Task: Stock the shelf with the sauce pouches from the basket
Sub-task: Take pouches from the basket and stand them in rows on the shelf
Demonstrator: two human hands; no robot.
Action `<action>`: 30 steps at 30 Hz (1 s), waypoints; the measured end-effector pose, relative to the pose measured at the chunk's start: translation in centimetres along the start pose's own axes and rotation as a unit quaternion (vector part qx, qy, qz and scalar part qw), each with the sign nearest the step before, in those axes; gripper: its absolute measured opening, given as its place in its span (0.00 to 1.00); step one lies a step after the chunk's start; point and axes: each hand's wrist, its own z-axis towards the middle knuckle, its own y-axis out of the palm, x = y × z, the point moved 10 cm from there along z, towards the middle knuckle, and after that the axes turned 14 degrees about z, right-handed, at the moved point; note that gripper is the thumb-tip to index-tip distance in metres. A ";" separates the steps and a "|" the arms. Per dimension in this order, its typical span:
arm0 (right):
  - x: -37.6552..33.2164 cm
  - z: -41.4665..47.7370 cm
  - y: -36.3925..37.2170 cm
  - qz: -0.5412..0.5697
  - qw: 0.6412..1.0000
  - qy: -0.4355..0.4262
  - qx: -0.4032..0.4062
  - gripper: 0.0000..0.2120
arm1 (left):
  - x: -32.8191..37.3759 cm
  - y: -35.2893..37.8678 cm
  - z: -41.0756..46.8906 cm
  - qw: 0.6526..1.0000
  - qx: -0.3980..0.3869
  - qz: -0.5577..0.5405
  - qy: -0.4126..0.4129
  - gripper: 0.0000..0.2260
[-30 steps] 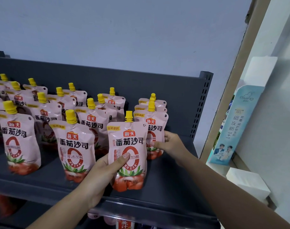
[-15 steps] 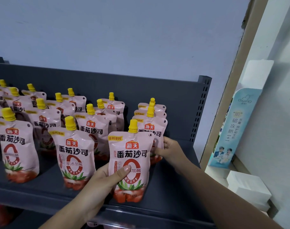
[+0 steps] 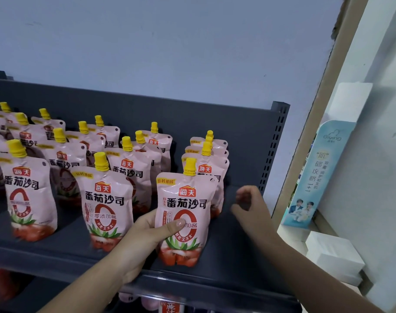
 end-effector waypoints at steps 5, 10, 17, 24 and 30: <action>-2.0 -5.3 4.7 0.140 0.949 0.095 -0.267 0.15 | 0.3 0.0 0.2 1.000 -0.009 0.004 0.018 0.31; -1.4 -6.5 7.1 0.095 0.950 0.093 -0.282 0.19 | 0.2 0.4 0.7 1.000 0.002 0.002 0.019 0.22; -1.2 -4.2 4.4 0.048 0.981 0.033 -0.183 0.18 | 0.5 0.7 1.4 0.996 0.032 0.079 0.035 0.12; 0.0 -4.4 4.2 0.032 0.976 0.072 -0.204 0.20 | 0.5 0.2 1.9 0.983 0.040 0.169 0.061 0.10; 1.2 -4.8 5.1 -0.019 0.965 0.101 -0.243 0.26 | -0.1 1.3 2.5 0.962 -0.034 0.260 0.069 0.20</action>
